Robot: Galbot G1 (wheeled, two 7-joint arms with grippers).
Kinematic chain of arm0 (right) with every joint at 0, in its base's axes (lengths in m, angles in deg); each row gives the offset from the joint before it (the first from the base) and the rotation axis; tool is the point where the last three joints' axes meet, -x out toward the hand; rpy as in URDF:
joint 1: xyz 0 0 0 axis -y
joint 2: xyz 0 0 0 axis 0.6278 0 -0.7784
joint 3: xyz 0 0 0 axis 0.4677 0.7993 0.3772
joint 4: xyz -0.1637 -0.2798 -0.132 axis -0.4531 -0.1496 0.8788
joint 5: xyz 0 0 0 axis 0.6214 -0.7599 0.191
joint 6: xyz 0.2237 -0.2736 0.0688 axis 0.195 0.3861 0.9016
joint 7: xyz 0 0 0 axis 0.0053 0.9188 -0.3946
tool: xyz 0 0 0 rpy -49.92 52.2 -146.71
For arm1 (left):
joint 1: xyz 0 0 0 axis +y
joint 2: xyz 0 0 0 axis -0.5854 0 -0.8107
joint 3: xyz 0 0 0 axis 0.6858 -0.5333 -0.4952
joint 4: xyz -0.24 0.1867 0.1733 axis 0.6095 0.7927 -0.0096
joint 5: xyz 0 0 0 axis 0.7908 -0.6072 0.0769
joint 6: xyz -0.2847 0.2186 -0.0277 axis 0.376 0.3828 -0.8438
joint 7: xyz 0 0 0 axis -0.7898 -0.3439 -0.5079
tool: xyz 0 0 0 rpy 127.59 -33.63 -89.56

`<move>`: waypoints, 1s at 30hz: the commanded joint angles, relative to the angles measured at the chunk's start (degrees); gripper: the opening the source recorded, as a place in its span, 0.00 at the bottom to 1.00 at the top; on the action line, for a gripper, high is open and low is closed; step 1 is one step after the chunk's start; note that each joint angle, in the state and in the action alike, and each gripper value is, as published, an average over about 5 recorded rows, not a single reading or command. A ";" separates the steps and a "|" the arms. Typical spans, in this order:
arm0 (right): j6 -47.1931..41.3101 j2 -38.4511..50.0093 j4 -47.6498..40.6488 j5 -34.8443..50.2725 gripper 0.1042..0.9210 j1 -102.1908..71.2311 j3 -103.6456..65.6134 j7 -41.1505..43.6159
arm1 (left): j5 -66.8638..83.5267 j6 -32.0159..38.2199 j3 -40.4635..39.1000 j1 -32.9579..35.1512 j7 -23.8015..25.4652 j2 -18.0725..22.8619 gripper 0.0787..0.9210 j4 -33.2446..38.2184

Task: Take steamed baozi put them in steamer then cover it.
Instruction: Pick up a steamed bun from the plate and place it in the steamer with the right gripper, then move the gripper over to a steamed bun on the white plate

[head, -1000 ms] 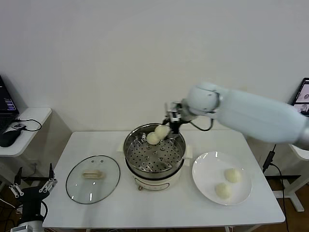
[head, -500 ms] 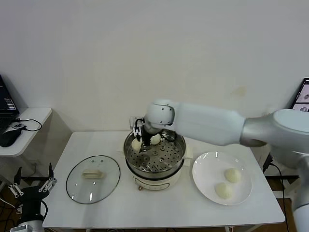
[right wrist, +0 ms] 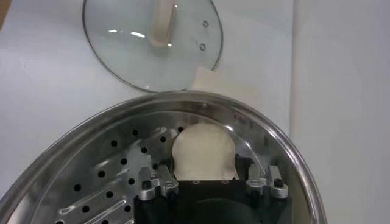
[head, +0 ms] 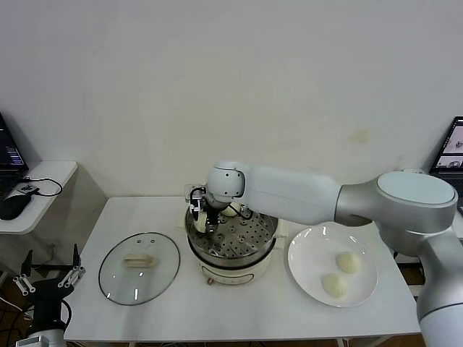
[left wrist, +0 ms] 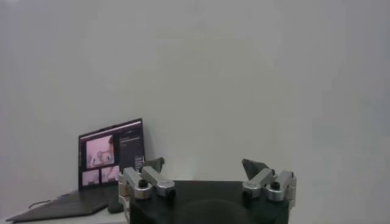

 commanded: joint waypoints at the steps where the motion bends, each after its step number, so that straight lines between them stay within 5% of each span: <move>1: -0.55 -0.14 -0.53 -0.67 0.76 -0.53 0.06 -0.07 | -0.02 0.01 -0.06 0.03 0.00 0.02 0.88 0.08; 11: 4.23 9.19 5.13 -4.41 0.88 5.14 -1.16 8.29 | 0.04 -0.07 0.27 0.47 0.01 0.06 0.88 0.85; 30: 23.03 52.53 28.93 -15.97 0.88 11.78 -2.74 24.81 | -0.69 -0.17 -1.30 0.50 0.13 -0.29 0.88 1.62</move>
